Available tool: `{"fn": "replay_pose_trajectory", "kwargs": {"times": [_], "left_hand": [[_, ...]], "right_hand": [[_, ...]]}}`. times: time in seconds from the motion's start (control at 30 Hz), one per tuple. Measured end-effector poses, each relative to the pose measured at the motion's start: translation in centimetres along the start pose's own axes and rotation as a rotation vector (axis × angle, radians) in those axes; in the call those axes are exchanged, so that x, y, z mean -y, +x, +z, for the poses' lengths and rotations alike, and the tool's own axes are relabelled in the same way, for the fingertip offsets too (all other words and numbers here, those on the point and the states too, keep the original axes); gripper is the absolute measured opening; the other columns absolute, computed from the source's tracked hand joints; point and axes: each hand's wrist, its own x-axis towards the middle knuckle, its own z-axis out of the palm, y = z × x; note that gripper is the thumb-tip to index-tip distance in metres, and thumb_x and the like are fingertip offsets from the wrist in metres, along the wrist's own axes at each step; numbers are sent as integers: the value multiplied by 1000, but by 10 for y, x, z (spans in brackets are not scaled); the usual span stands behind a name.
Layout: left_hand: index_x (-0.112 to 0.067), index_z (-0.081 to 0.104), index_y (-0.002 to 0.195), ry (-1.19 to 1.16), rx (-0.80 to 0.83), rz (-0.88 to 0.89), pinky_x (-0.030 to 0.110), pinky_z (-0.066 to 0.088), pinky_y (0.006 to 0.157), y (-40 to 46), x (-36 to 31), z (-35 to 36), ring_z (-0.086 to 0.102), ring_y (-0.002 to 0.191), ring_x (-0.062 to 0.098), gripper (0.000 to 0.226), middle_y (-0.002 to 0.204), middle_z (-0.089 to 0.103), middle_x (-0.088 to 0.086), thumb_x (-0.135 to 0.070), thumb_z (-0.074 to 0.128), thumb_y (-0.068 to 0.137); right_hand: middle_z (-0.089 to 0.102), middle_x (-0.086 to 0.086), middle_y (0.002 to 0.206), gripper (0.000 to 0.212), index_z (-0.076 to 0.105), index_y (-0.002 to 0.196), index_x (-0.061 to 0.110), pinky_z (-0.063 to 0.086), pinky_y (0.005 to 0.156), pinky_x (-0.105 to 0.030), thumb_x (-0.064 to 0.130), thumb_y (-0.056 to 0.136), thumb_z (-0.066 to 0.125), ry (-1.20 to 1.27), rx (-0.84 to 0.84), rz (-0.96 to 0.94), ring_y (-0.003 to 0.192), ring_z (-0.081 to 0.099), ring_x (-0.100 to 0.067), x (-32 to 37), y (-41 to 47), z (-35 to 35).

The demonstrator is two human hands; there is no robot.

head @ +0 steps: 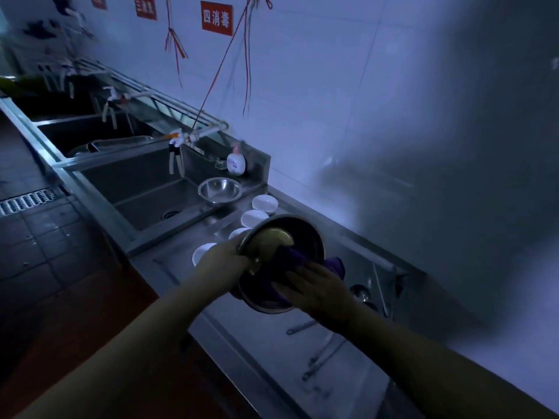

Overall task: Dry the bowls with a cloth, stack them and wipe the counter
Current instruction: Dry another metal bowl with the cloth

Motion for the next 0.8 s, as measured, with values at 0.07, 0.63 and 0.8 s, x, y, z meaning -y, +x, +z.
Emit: {"fn": "replay_pose_trajectory", "kwargs": {"times": [0.07, 0.63, 0.8], "left_hand": [[-37, 62, 92, -152, -131, 0, 38, 59, 58, -10, 14, -6, 68, 59, 20, 19, 67, 69, 0, -22, 56, 82], [-44, 61, 88, -74, 117, 126, 30, 52, 44, 20, 57, -62, 67, 50, 24, 39, 65, 69, 7, -7, 52, 83], [-23, 57, 113, -153, -116, 98, 29, 55, 50, 46, 65, -51, 67, 62, 18, 26, 85, 66, 6, -19, 57, 88]], "right_hand": [[72, -8, 96, 26, 73, 107, 15, 54, 74, -32, 7, 89, 55, 22, 12, 68, 83, 68, -23, 19, 17, 2], [72, -9, 97, 28, 55, 112, 16, 55, 71, -34, 11, 86, 64, 6, 86, 51, 84, 69, -22, 40, 49, 28], [72, -7, 98, 22, 67, 109, 17, 54, 69, -33, 14, 90, 58, 29, 113, 195, 83, 68, -20, 39, 70, 55]]}}
